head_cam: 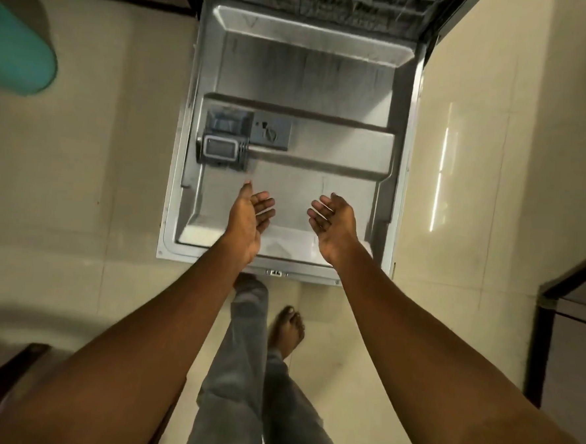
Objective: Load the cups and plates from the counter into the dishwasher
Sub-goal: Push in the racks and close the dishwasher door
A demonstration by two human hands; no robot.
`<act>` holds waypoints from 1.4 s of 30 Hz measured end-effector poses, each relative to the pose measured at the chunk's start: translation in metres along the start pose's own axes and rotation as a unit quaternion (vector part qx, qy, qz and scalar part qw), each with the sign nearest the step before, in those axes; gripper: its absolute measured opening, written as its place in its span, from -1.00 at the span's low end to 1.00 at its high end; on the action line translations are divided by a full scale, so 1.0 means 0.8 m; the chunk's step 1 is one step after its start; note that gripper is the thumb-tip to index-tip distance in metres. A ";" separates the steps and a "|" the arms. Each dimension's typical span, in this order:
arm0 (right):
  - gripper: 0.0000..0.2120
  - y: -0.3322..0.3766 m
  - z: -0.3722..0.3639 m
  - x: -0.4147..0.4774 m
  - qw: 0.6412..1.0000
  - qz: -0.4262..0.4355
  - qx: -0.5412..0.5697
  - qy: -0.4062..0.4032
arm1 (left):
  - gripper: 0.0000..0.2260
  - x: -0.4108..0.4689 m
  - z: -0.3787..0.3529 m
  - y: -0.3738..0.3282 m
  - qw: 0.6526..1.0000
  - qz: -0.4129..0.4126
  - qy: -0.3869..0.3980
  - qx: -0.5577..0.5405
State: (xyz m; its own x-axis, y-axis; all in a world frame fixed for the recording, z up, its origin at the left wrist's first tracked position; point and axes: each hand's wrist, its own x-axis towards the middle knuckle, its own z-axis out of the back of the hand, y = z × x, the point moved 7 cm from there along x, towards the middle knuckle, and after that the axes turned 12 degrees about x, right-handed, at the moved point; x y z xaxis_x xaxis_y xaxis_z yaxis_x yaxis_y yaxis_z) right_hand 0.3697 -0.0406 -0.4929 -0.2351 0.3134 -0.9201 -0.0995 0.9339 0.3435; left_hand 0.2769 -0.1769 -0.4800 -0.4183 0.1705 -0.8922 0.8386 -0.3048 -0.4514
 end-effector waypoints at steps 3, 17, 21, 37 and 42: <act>-0.76 -0.044 0.035 -0.009 1.000 -0.015 -0.007 -0.015 | -0.60 -0.007 0.025 0.046 1.000 0.021 -0.017 0.006; -0.83 -0.230 0.205 0.035 0.989 -0.059 0.004 -0.138 | -0.38 0.044 0.094 0.266 0.980 0.139 -0.083 -0.115; -0.79 -0.253 0.217 0.072 0.985 -0.058 0.079 -0.141 | -0.32 0.082 0.096 0.300 0.965 0.149 -0.090 -0.197; -0.68 -0.233 0.181 0.071 0.967 -0.044 0.207 -0.141 | -0.08 0.074 0.090 0.257 0.932 0.091 -0.068 -0.346; -0.68 -0.199 0.157 -0.010 0.968 -0.030 0.213 -0.131 | -0.12 0.006 0.087 0.221 0.943 0.071 -0.059 -0.320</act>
State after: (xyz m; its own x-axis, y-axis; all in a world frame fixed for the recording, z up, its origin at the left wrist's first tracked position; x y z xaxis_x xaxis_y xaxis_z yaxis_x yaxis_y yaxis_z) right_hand 0.5089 -0.1700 -0.5641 0.0165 0.2367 -0.9714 0.3145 0.9210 0.2297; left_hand 0.3992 -0.2957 -0.5651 -0.2892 0.0538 -0.9557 0.9121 0.3184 -0.2581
